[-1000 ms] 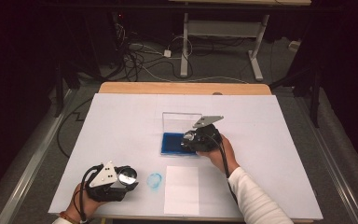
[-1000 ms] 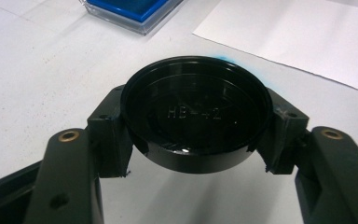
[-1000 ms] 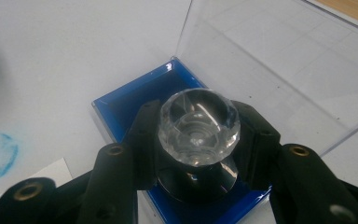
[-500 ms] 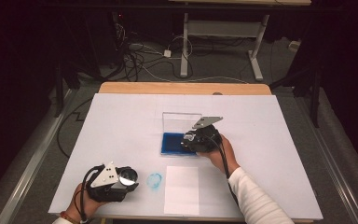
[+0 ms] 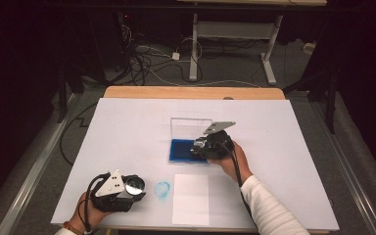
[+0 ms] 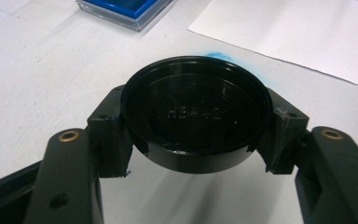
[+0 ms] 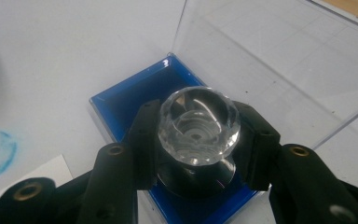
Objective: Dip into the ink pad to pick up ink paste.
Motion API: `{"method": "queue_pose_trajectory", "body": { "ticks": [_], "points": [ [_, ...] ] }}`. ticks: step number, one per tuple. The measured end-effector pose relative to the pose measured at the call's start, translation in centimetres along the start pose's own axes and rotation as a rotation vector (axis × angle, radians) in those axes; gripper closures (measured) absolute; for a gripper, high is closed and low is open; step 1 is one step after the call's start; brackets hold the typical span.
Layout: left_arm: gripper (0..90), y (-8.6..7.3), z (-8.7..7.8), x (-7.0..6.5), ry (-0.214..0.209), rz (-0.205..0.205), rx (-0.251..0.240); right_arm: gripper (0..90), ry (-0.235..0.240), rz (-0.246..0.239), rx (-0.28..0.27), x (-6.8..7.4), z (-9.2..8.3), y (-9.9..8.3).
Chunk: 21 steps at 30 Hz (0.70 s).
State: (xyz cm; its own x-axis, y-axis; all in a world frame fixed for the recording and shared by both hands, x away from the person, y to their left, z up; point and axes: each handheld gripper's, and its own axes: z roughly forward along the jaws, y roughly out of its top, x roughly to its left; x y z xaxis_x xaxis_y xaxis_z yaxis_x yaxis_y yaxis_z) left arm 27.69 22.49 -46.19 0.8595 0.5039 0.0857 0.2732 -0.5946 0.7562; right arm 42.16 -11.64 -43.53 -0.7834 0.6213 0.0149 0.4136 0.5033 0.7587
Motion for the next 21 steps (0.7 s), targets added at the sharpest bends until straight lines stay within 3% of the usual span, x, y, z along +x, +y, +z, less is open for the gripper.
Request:
{"method": "queue_pose_trajectory", "body": {
  "ticks": [7, 10, 21],
  "points": [
    [36.0, 0.1, 0.0, 0.0, 0.003, -0.007, -0.013, 56.9, -0.006, -0.006, 0.013, 0.2, -0.3, 0.2],
    [36.0, 0.1, 0.1, 0.1, 0.003, -0.013, -0.014, 56.9, 0.012, 0.019, -0.047, 0.1, -1.3, 0.2],
    [36.0, 0.1, 0.2, 0.2, 0.011, -0.020, -0.009, 56.8, 0.055, -0.013, -0.157, 1.4, -4.6, 0.4]
  ]
}}
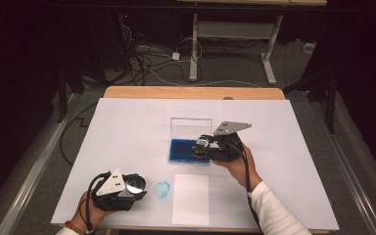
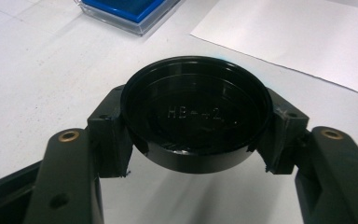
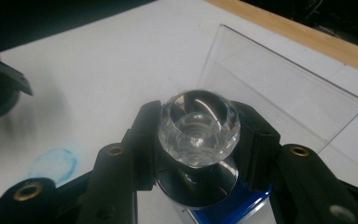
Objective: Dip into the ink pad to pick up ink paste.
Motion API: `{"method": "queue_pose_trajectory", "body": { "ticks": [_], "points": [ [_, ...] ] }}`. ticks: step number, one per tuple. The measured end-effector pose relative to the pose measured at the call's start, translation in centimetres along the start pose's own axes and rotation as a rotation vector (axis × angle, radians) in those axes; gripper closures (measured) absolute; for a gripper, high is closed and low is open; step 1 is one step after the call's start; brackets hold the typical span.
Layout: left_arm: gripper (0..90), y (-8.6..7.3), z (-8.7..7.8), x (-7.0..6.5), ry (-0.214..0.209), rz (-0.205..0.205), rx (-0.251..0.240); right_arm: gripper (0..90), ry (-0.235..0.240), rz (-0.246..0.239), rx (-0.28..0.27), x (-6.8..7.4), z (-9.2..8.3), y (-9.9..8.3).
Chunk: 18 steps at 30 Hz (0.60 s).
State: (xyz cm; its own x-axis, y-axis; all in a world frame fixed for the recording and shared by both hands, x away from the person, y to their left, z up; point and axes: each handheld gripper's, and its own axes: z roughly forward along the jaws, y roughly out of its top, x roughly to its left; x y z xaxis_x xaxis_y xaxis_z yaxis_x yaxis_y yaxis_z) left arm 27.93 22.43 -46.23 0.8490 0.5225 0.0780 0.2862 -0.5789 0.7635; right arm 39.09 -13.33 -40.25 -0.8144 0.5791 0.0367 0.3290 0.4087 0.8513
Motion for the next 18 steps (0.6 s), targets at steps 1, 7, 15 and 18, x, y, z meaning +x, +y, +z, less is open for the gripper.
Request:
{"method": "queue_pose_trajectory", "body": {
  "ticks": [1, 7, 15, 18],
  "points": [
    [36.0, 0.0, 0.0, 0.0, 0.003, -0.001, 0.000, 56.8, 0.004, -0.003, -0.006, 0.1, -0.2, 0.0],
    [36.0, -0.1, -0.2, 0.1, 0.005, 0.001, -0.002, 56.8, 0.029, -0.045, -0.025, 1.3, -1.6, 0.5],
    [36.0, -0.1, -0.3, 0.6, 0.008, -0.007, -0.016, 56.8, 0.055, -0.094, -0.045, 2.5, -3.1, 1.0],
    [36.0, -0.2, -0.4, 0.6, 0.013, -0.009, -0.021, 56.8, 0.061, -0.103, -0.055, 2.8, -3.8, 1.2]
  ]
}}
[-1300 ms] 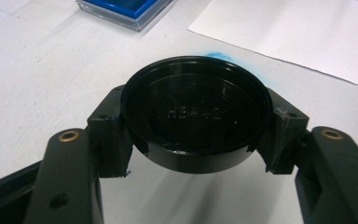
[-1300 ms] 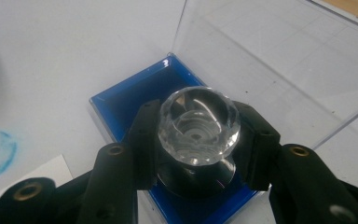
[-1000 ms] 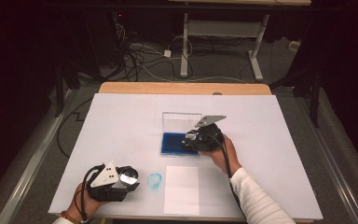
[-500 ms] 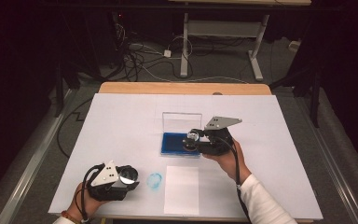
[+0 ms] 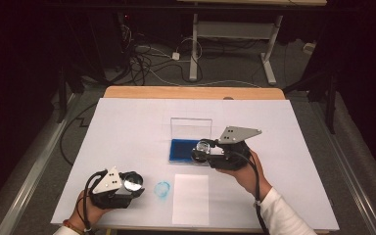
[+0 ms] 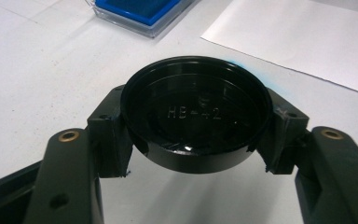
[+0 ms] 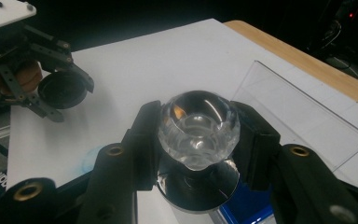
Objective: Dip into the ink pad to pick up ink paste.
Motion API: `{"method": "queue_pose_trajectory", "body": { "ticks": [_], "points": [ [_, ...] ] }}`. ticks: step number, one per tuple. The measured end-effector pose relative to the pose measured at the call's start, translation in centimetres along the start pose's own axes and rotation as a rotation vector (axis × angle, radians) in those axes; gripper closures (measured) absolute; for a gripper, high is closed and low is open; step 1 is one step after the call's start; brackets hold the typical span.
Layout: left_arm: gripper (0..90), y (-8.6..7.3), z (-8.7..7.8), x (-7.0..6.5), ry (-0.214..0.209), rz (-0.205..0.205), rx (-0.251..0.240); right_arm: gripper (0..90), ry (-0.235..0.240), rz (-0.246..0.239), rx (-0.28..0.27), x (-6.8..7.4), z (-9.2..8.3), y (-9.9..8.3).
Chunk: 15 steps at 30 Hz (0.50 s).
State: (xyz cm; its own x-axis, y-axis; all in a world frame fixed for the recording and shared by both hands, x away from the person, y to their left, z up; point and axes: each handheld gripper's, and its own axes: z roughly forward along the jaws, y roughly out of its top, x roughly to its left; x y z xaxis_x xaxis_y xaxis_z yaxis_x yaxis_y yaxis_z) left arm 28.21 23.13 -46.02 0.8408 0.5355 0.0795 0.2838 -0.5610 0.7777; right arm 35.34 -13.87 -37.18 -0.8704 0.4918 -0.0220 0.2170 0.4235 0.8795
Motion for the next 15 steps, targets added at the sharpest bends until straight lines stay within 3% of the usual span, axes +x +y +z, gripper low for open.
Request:
{"method": "queue_pose_trajectory", "body": {
  "ticks": [15],
  "points": [
    [36.0, 0.1, 0.1, 0.1, -0.008, 0.006, 0.002, 56.8, 0.016, -0.006, -0.033, 0.9, -2.4, 0.4]
  ]
}}
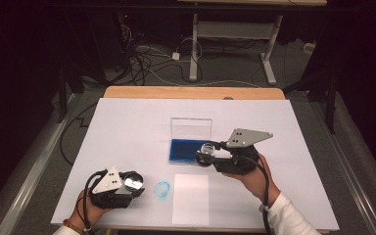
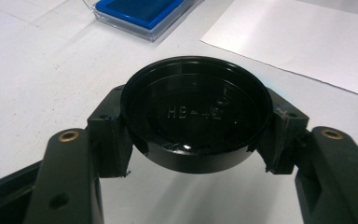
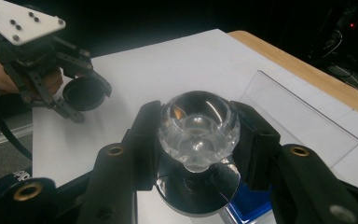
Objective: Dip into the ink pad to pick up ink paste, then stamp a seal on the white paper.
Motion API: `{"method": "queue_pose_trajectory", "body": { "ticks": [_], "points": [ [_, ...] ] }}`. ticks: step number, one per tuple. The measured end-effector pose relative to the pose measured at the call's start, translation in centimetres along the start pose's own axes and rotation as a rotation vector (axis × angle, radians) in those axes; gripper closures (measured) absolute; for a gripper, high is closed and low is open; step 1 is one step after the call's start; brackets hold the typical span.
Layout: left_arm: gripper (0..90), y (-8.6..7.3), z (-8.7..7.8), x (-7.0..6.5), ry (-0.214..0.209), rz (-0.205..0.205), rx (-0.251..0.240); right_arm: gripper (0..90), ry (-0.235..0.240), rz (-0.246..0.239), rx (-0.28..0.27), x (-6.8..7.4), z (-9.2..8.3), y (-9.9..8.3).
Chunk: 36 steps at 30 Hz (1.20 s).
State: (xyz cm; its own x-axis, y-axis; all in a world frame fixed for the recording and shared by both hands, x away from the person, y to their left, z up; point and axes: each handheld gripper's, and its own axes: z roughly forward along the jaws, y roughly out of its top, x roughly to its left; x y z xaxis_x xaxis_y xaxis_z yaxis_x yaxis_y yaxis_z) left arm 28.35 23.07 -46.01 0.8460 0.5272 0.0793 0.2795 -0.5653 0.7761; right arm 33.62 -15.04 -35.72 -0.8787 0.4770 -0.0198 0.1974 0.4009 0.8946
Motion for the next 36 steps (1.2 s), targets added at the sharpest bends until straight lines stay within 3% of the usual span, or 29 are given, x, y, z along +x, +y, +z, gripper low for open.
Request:
{"method": "queue_pose_trajectory", "body": {
  "ticks": [19, 28, 36],
  "points": [
    [36.0, -0.1, -0.1, -0.3, 0.000, 0.009, 0.004, 56.8, 0.050, -0.034, 0.011, 2.1, -0.1, 0.4],
    [36.0, -0.1, 0.1, 0.0, -0.005, 0.002, 0.008, 56.8, 0.066, -0.037, 0.002, 2.4, -0.3, 0.5],
    [36.0, 0.1, 0.1, -0.2, 0.003, 0.013, 0.010, 56.8, 0.087, -0.045, 0.029, 3.3, 0.4, -0.2]
  ]
}}
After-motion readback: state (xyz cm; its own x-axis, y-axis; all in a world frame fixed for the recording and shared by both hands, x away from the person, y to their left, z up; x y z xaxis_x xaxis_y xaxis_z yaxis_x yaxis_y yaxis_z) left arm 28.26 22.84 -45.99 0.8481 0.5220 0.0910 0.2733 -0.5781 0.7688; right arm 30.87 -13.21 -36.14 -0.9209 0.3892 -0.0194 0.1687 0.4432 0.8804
